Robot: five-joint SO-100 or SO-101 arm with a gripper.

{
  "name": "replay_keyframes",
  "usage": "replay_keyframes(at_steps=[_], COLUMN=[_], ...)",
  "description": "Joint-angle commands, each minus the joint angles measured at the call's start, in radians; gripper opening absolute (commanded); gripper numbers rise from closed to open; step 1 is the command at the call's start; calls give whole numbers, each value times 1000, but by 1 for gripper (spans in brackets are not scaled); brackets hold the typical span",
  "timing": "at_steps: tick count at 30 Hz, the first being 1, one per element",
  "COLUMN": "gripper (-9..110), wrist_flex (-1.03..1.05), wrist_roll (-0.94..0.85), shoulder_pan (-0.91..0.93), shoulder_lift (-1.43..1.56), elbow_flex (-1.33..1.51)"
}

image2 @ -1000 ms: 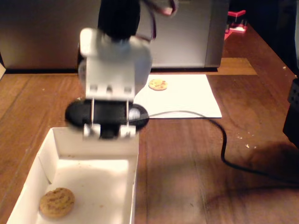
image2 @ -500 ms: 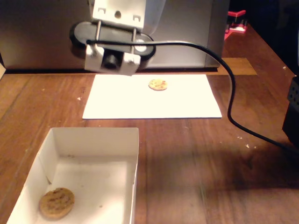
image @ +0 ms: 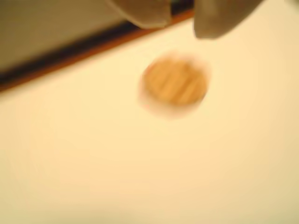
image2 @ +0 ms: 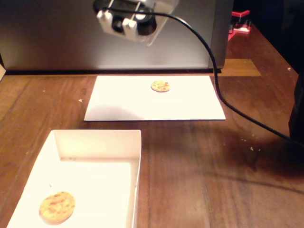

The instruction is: Grasp a mini cookies block and put it in the white box.

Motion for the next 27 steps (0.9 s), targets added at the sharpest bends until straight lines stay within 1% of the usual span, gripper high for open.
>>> replay_keyframes(at_steps=[1,8,18,27], gripper=[0,0,0,0], wrist_flex=[5,11,28,43], wrist_roll=[11,8,-3,-15], shoulder_pan=[109,215,288,293], shoulder_lift=[141,127,115,-28], elbow_flex=[-110,-110,-107,-103])
